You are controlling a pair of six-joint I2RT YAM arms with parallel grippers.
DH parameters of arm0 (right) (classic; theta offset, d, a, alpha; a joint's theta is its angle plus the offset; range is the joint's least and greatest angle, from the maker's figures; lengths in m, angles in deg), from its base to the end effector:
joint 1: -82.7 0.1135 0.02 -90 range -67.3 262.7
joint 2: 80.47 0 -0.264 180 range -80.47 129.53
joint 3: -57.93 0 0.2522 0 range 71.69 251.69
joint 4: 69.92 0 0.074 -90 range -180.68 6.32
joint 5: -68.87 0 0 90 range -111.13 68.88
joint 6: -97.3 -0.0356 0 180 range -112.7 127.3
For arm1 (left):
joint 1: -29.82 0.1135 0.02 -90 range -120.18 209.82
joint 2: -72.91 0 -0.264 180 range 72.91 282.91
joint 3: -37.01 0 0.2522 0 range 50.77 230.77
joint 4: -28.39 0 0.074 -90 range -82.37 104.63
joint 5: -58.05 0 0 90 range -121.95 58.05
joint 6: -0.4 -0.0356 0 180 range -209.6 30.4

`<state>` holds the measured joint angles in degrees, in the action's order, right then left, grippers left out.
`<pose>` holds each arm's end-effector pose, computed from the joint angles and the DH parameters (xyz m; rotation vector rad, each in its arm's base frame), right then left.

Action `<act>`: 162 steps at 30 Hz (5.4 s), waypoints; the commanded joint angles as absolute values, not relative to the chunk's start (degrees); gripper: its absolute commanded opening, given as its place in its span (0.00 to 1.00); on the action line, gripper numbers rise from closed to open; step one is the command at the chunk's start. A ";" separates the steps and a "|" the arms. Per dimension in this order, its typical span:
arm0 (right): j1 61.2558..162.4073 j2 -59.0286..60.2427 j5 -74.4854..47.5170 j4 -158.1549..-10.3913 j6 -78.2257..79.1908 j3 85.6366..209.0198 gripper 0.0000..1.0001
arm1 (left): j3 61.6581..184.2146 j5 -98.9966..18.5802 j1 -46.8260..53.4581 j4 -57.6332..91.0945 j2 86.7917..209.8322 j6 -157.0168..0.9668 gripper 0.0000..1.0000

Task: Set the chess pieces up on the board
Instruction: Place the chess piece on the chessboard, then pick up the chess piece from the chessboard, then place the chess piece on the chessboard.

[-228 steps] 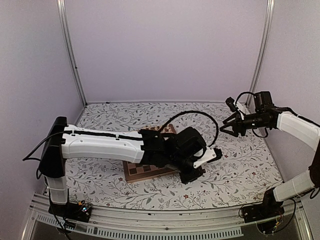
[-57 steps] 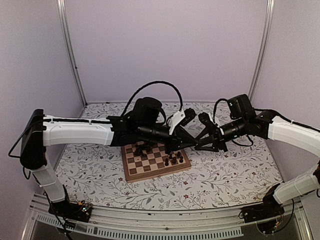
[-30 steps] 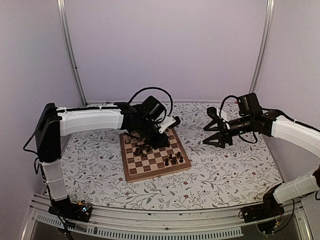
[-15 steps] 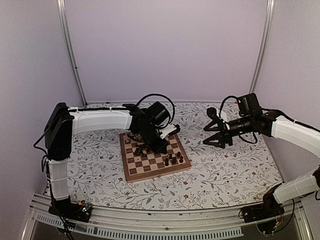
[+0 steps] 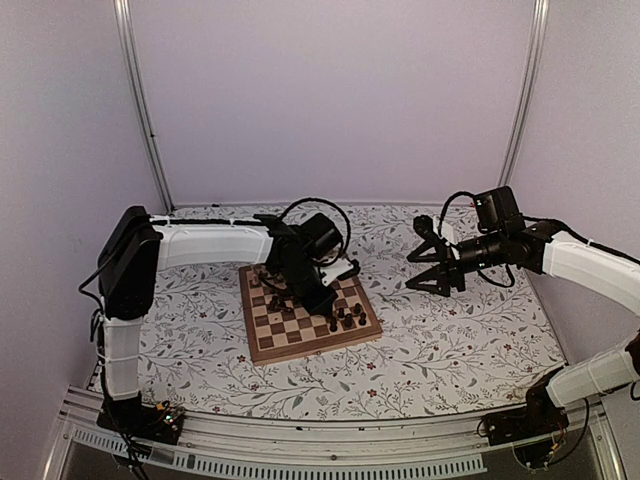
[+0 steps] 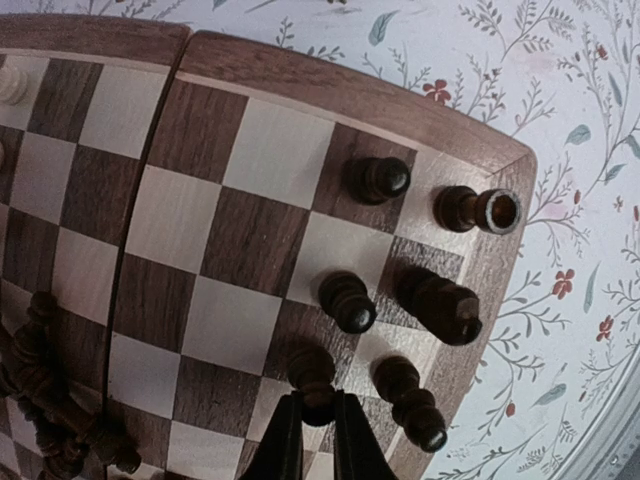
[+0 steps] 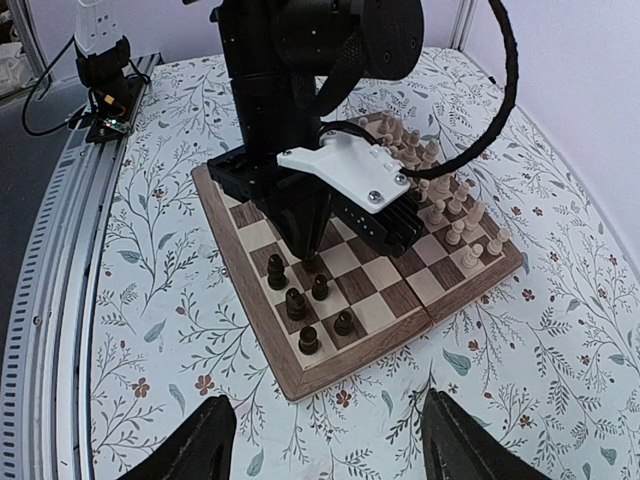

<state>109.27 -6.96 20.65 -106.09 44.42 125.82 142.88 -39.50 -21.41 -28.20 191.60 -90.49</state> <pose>0.2318 0.1424 0.2749 -1.4446 1.6308 0.7278 0.2663 -0.3390 0.1868 1.2811 2.5420 -0.3899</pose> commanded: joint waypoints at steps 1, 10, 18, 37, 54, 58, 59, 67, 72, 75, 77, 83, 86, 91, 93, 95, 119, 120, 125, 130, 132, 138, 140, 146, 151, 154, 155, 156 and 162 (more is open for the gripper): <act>109.11 -6.35 20.01 -105.91 45.00 125.22 0.67 | 145.10 -40.98 -20.90 -28.89 193.15 -89.96 0.05; 109.08 -6.13 20.29 -106.18 45.09 125.22 0.67 | 145.62 -41.61 -21.16 -29.02 194.10 -90.03 0.07; 109.16 -6.12 20.46 -106.35 45.09 125.31 0.67 | 145.73 -40.83 -21.42 -29.21 194.22 -89.85 0.23; 109.08 -4.98 19.07 -105.55 44.20 126.11 0.65 | 138.40 -27.89 -17.41 -26.54 179.18 -91.78 0.36; 120.42 12.41 6.20 -109.81 40.87 146.26 0.47 | 127.23 -27.24 -13.95 -23.67 174.33 -89.12 0.34; 125.26 18.77 4.67 -112.66 41.11 152.32 0.44 | 123.93 -24.70 -13.15 -22.89 171.00 -85.76 0.35; 126.69 20.08 4.07 -113.60 41.13 154.37 0.43 | 122.92 -24.93 -12.68 -22.23 169.77 -85.29 0.35; 133.60 34.26 0.82 -118.96 38.71 170.24 0.40 | 114.68 -31.50 -5.16 -12.83 159.46 -82.33 0.37; 135.48 42.81 -0.04 -121.45 37.51 179.65 0.38 | 110.52 -30.98 -0.19 -6.15 153.42 -80.11 0.42; 136.03 46.82 0.27 -122.57 37.33 184.54 0.38 | 106.54 -38.54 4.00 -0.16 151.39 -76.51 0.48; 136.22 49.75 0.25 -122.90 37.73 186.64 0.37 | 106.08 -43.47 5.65 1.14 152.66 -75.58 0.47; 136.15 54.20 0.19 -121.06 37.84 187.84 0.37 | 109.47 -49.03 6.21 -2.67 157.36 -74.81 0.43; 136.15 55.66 -0.21 -120.54 37.09 187.99 0.37 | 108.76 -48.84 6.32 -1.70 156.02 -74.66 0.43; 136.18 57.09 -0.57 -119.32 36.41 188.33 0.37 | 108.77 -49.24 6.41 -1.98 155.52 -74.75 0.44; 136.17 57.84 -0.68 -119.19 35.61 189.51 0.37 | 108.86 -49.52 6.38 -2.07 155.61 -74.75 0.44; 136.17 58.63 -0.40 -119.27 34.96 190.26 0.37 | 109.02 -50.15 6.44 -2.15 155.70 -74.75 0.44; 136.15 61.03 1.18 -119.54 32.52 193.73 0.15 | 109.21 -51.72 6.35 -2.88 156.25 -74.47 0.43; 136.19 60.70 1.36 -119.60 32.46 193.61 0.13 | 109.21 -51.80 6.35 -2.92 156.23 -74.46 0.44; 136.21 57.80 1.84 -119.58 32.35 191.94 0.06 | 109.26 -51.96 6.36 -2.99 156.57 -74.32 0.43; 136.23 53.97 1.13 -118.39 32.35 188.84 0.04 | 109.21 -52.53 6.38 -3.09 157.16 -74.22 0.44; 136.17 52.75 1.02 -118.16 32.39 188.03 0.04 | 109.28 -53.03 6.29 -3.16 157.68 -74.01 0.44; 136.17 50.61 1.33 -117.82 32.43 186.94 0.03 | 109.21 -55.85 6.02 -2.82 159.65 -72.83 0.44; 136.17 50.16 1.58 -117.89 32.29 186.72 0.03 | 109.13 -55.98 5.77 -2.83 160.10 -72.67 0.43; 136.28 46.72 2.59 -117.66 33.06 182.34 0.03 | 109.71 -54.61 5.37 -3.78 160.47 -73.35 0.42; 136.42 43.40 0.71 -117.13 35.48 174.88 0.03 | 109.96 -53.30 5.35 -4.23 159.67 -73.86 0.42; 136.41 41.90 0.04 -116.14 36.03 171.15 0.03 | 110.01 -53.17 5.32 -4.38 159.57 -73.96 0.42; 136.51 41.59 -0.17 -115.45 35.87 170.17 0.03 | 110.08 -53.13 5.34 -4.38 159.64 -73.97 0.42; 136.50 41.34 -0.53 -115.08 35.75 169.11 0.03 | 110.09 -53.21 5.35 -4.42 159.65 -73.96 0.42; 136.54 42.10 -3.11 -114.78 35.60 168.57 0.03 | 110.01 -53.67 5.33 -4.28 160.00 -73.95 0.42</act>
<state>136.07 43.99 -1.09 -116.63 35.26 168.82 108.59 -53.57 5.83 -3.74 160.19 -73.40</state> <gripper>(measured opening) 0.090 0.422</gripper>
